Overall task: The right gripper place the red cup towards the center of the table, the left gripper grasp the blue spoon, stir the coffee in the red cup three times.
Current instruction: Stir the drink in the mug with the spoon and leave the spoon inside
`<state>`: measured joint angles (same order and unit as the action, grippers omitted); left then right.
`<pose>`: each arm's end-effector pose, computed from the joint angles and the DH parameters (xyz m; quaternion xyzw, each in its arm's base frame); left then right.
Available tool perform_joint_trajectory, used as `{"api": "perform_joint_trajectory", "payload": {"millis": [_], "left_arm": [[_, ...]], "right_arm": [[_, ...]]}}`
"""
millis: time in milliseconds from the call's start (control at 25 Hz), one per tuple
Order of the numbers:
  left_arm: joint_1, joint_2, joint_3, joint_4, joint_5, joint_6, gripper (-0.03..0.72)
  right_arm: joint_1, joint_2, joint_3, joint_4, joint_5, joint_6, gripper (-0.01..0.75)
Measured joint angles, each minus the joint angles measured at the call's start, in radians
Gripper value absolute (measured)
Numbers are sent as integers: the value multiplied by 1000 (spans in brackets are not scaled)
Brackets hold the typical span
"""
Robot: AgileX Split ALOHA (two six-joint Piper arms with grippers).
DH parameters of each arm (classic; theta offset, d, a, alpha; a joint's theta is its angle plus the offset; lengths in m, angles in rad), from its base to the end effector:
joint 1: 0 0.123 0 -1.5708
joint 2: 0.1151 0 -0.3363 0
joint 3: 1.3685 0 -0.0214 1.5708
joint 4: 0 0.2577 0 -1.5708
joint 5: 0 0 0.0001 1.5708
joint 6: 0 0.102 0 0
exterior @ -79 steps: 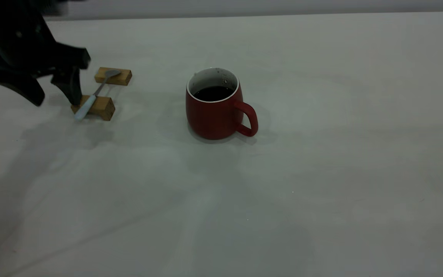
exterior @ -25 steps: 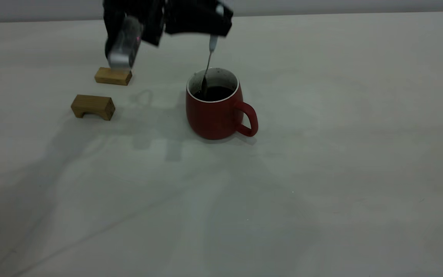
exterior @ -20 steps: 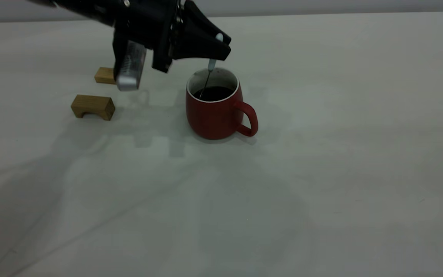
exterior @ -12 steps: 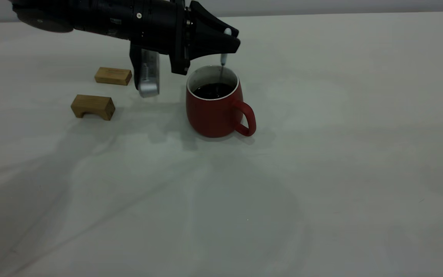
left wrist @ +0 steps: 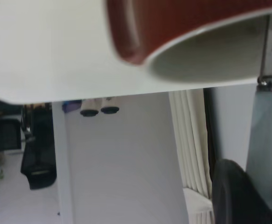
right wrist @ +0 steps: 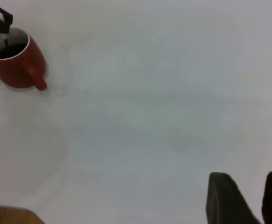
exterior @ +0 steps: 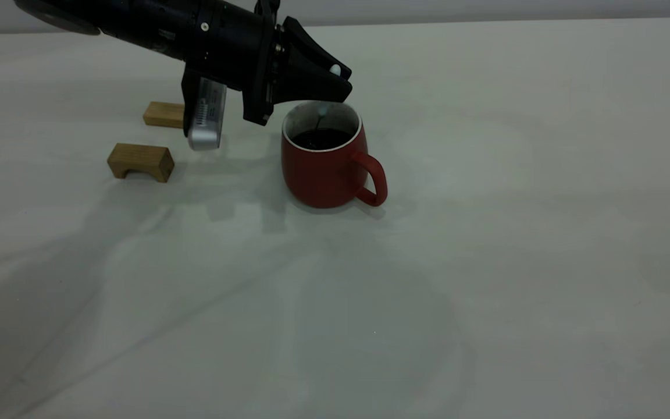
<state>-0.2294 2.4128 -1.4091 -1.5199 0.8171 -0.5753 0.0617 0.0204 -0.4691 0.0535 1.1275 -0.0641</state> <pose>0.4585 -0.1834 0.0676 0.6274 -0.6238 0.4023 0.2353 -0.0383 0.0026 0.2616 -0.0567 0.8804 0.0262 0.4701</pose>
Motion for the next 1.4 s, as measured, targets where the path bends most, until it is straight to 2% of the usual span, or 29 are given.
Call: {"api": "perform_joint_trajectory", "payload": {"millis": [80,200,360,560,680,760,920,1080,1240,1400], "left_arm": [[0,3,0,-53,16,43,167],[-5,10,-1,-85,93,-3,167],[-10,18,-2,5,118,-102,167],[7,0,-2,90,61,-53,167],[9,-4,-3,64,8,6,167],[8,-2,-3,14,12,25,167],[0,6,-4,-38,102,-5,167],[-1,7,-4,48,163,-103,167],[-1,-6,-9,149,103,-107,167],[0,-7,-35,130,37,1,167]], "right_arm": [[0,0,0,0,0,0,237],[0,0,0,0,0,0,237],[0,0,0,0,0,0,237],[0,0,0,0,0,0,237],[0,0,0,1,0,0,237],[0,0,0,1,0,0,237],[0,0,0,1,0,0,237],[0,0,0,1,0,0,237],[0,0,0,1,0,0,237],[0,0,0,1,0,0,237]]}}
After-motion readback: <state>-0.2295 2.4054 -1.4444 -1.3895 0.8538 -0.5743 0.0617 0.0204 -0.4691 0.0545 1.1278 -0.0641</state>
